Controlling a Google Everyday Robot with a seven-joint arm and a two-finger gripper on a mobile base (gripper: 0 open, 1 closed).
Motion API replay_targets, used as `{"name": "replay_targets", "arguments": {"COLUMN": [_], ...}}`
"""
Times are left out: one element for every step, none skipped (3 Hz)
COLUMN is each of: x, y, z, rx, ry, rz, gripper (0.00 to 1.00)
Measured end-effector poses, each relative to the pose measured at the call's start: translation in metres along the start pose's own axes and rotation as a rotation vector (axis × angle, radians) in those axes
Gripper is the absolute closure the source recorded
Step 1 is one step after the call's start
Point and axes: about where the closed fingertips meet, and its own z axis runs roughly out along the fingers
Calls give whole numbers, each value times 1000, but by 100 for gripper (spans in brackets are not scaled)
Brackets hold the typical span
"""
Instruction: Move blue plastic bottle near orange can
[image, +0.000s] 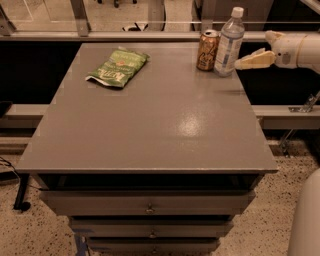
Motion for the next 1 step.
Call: {"name": "replay_targets", "arguments": {"x": [-8], "y": [-12], "z": [-57], "rx": [60], "ry": [28], "rz": [-30], "gripper": [0]}}
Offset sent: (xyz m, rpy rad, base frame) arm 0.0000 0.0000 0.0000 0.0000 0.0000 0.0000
